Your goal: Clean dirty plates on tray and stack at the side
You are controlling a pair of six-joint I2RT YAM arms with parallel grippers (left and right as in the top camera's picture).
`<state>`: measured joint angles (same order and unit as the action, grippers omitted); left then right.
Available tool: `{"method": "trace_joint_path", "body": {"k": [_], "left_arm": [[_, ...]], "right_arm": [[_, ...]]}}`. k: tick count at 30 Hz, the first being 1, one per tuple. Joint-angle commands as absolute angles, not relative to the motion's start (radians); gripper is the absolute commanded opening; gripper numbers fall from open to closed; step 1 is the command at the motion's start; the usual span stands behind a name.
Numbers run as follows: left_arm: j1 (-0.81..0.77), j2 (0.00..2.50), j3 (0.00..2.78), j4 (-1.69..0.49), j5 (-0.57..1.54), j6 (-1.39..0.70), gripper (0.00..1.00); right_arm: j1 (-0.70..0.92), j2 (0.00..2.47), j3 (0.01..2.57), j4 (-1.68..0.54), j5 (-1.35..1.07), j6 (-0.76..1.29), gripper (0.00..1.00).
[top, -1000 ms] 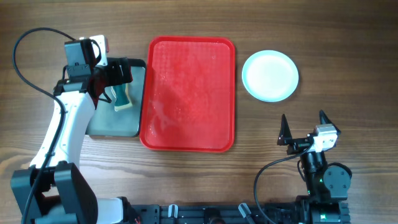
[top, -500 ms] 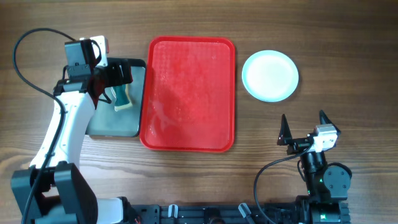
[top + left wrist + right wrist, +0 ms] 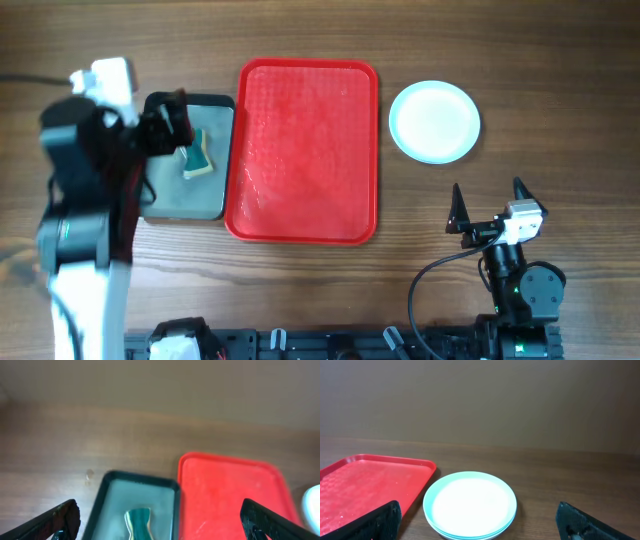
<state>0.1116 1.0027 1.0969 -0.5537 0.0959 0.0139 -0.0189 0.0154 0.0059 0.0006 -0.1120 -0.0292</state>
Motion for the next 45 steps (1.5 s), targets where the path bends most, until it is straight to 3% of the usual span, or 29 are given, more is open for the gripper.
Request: {"method": "trace_joint_path", "body": {"k": [1,14,21,31,45], "left_arm": [[0.113,0.833,1.072,-0.589,0.115,0.015,1.00],[0.113,0.234,0.657,-0.603,0.112,0.019,1.00],[0.113,0.001,0.413,-0.328,0.139,0.017,1.00],[0.091,0.004,0.224,0.209,0.163,-0.118,1.00],[0.090,0.004,0.044,0.236,0.039,-0.435,1.00]], "right_arm": [[-0.026,0.005,0.005,0.008,-0.127,-0.043,1.00],[-0.026,0.005,0.005,0.008,-0.127,-0.043,1.00],[-0.026,0.005,0.005,0.008,-0.127,-0.043,1.00],[-0.026,0.005,0.005,0.008,-0.127,-0.043,1.00],[-0.026,0.005,0.005,0.008,-0.127,-0.043,1.00]]}}
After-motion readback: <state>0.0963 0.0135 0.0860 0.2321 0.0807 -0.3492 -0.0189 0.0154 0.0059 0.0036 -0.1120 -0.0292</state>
